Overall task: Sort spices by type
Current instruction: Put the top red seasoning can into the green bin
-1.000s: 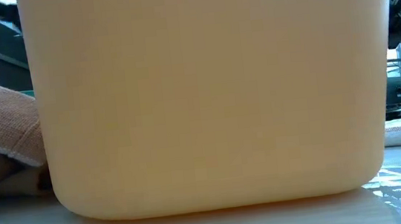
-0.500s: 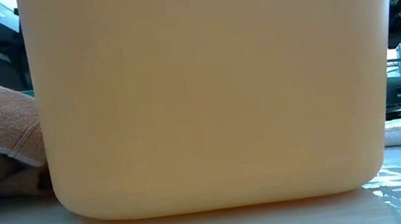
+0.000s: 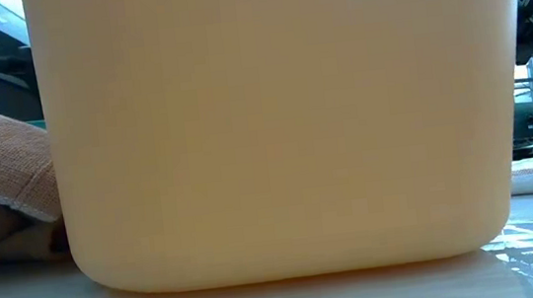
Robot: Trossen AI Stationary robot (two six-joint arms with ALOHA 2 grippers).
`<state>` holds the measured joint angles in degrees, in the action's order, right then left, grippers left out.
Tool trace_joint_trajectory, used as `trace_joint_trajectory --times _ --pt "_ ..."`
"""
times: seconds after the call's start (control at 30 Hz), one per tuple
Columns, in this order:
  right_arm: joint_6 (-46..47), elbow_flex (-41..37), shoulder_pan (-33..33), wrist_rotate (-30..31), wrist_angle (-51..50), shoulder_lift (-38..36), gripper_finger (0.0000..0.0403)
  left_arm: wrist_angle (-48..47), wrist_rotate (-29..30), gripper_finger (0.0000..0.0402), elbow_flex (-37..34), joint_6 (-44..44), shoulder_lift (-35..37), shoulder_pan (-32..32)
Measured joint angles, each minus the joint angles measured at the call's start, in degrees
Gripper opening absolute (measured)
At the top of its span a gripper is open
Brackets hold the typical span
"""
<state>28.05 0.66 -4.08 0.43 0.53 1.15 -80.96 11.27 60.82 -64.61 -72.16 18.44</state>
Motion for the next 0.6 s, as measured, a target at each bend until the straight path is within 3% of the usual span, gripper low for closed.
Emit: trace_joint_trajectory --times 0.1,0.33,0.6 --pt "-0.02 -0.02 -0.02 0.00 -0.01 0.00 0.0001 0.95 -0.23 0.0055 0.00 4.69 0.00 0.00" --pt "0.00 -0.02 0.00 0.00 0.00 0.00 0.0001 3.11 -3.66 0.0074 0.00 27.06 -0.12 0.18" --pt "-0.01 -0.01 -0.01 0.00 -0.01 0.00 0.0001 3.22 -10.67 0.0178 0.00 45.87 -5.25 2.10"
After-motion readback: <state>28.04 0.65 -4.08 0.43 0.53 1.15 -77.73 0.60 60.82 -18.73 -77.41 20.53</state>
